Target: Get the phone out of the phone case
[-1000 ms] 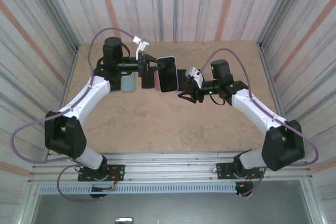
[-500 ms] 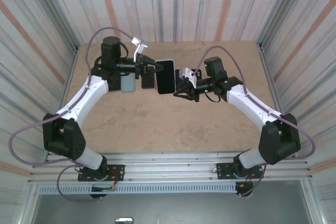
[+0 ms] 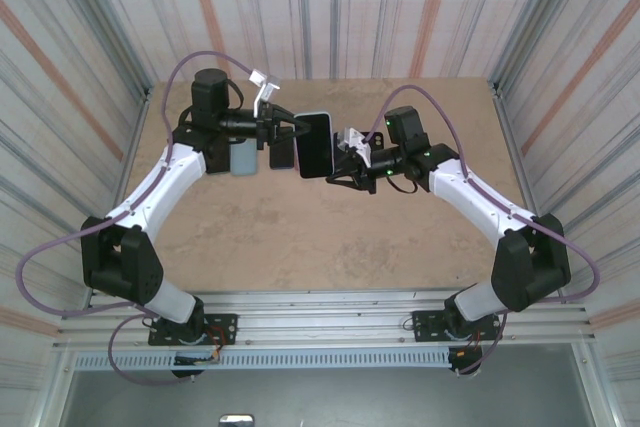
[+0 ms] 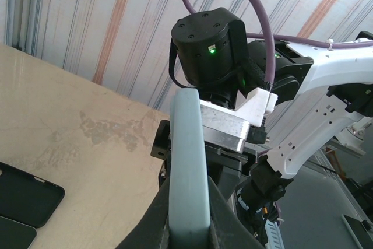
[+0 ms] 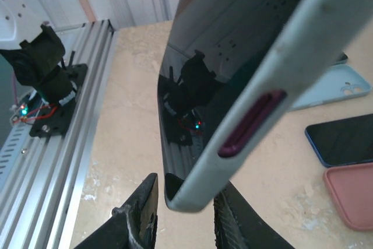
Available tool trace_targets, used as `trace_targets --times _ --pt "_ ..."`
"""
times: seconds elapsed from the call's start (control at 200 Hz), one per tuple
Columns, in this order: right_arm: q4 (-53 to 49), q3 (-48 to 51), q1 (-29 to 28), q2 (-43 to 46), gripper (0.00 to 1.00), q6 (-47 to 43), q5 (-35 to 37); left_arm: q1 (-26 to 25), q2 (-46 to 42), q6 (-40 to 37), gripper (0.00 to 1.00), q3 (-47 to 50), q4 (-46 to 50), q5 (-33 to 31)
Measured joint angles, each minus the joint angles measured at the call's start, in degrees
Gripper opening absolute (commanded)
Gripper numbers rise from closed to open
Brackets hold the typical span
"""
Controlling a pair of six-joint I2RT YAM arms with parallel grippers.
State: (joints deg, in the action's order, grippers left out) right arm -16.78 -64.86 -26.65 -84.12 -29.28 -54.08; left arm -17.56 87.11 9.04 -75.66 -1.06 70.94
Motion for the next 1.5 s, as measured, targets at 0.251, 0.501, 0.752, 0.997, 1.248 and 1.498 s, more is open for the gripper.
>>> trace_targets --times 0.251,0.501,0.752,0.997,1.248,1.498 --pt "-1.9 -1.5 -0.1 -0.8 0.20 -1.5 0.0 0.0 0.0 0.2 0.00 0.0 0.0 0.0" --pt "-3.6 -2.0 -0.2 -1.7 0.17 -2.5 -0.2 0.2 0.0 0.2 0.00 0.0 -0.2 0.6" --pt "-4.9 -2.8 -0.5 -1.8 0.11 -2.8 -0.3 0.3 0.0 0.4 0.00 -0.1 -1.3 2.0" --pt "-4.1 -2.8 -0.8 -1.8 0.10 -2.6 -0.2 0.4 0.0 1.6 0.00 -0.1 -2.2 2.5" --pt "0.5 -1.4 -1.6 -1.1 0.10 -0.3 4.3 0.4 0.9 2.6 0.00 -1.8 -1.1 2.4" --pt "3.9 -0.1 -2.1 0.1 0.09 1.6 9.6 0.4 0.9 2.1 0.00 -2.2 -0.7 0.8"
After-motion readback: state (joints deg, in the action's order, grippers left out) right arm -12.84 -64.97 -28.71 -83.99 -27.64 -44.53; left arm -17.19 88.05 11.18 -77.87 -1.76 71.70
